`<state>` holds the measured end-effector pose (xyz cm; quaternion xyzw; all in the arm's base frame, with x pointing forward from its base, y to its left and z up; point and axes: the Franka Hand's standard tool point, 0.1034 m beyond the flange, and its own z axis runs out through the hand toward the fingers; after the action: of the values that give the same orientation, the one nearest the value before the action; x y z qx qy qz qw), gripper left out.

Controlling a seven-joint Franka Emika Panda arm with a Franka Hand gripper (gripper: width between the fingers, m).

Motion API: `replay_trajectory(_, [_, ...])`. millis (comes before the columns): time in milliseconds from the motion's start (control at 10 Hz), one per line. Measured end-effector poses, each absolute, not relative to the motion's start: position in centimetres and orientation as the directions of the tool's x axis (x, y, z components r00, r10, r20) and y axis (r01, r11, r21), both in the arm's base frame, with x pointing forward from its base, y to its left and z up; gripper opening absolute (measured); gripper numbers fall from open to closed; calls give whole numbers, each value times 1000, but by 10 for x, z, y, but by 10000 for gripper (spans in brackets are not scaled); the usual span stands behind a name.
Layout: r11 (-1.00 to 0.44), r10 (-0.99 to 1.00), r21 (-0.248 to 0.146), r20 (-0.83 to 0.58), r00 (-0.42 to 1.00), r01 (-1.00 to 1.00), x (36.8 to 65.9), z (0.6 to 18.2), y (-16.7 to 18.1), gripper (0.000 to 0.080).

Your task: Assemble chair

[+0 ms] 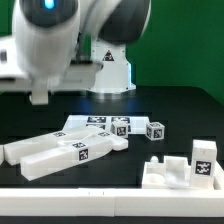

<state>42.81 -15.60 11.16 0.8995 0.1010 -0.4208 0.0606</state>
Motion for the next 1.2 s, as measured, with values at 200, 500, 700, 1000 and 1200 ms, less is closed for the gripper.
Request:
replay_trajectory(200, [-969, 166, 21, -686, 708, 247, 432, 114, -157, 284])
replay_trajectory(500, [-977, 154, 39, -557, 816, 211, 448, 124, -134, 284])
replay_trajectory(700, [-988, 144, -6, -426, 893, 156, 504, 162, -83, 284])
replay_trajectory(1000, [-971, 237, -16, -211, 948, 239, 507, 169, -95, 284])
replay_trajectory(1200, [-975, 222, -6, -109, 969, 223, 515, 169, -92, 284])
